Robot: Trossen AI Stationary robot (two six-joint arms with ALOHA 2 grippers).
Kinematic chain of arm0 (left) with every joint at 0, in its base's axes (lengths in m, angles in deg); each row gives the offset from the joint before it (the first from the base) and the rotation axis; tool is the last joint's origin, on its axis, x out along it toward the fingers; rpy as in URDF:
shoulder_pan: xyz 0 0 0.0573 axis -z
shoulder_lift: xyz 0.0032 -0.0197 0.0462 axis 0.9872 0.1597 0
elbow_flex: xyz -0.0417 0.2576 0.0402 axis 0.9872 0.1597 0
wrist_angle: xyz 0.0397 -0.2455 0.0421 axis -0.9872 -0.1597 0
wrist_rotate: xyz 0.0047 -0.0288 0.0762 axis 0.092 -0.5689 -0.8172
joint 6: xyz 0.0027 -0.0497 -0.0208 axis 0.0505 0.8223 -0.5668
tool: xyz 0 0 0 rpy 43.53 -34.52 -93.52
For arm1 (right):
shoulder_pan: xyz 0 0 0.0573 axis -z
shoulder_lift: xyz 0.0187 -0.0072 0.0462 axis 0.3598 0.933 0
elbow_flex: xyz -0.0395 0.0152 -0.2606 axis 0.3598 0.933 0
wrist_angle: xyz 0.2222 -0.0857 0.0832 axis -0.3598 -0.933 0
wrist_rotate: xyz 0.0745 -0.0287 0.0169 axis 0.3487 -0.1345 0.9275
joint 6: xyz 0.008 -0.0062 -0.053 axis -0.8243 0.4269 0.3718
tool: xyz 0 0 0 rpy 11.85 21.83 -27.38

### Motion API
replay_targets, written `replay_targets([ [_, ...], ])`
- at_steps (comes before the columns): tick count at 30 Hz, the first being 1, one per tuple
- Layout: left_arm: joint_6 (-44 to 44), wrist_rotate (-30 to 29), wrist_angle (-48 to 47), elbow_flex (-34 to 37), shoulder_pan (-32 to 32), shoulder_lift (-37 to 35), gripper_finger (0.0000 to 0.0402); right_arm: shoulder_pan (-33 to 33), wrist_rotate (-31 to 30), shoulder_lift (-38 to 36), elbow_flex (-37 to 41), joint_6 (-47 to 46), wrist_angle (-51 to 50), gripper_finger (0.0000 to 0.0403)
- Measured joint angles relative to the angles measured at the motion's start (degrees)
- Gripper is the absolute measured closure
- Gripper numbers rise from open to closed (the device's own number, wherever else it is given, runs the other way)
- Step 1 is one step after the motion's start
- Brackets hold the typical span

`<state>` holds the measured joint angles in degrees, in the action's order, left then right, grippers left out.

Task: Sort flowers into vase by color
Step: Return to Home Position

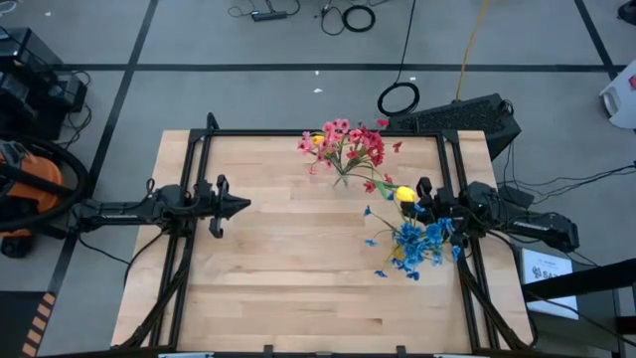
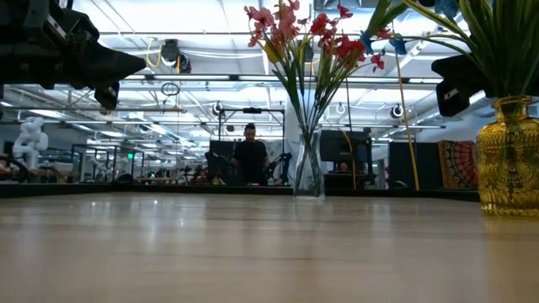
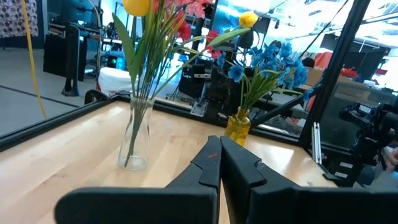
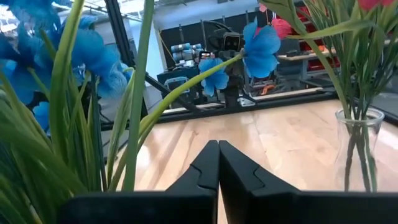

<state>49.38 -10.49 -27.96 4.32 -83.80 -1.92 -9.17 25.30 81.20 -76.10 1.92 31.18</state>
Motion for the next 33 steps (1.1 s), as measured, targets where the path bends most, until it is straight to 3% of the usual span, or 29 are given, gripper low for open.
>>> replay_targets([
  [33,-0.01,0.00,0.02,0.00,0.00,0.00,0.0392,0.00,-0.07,0.00,0.00,-0.57,-0.07,0.0403],
])
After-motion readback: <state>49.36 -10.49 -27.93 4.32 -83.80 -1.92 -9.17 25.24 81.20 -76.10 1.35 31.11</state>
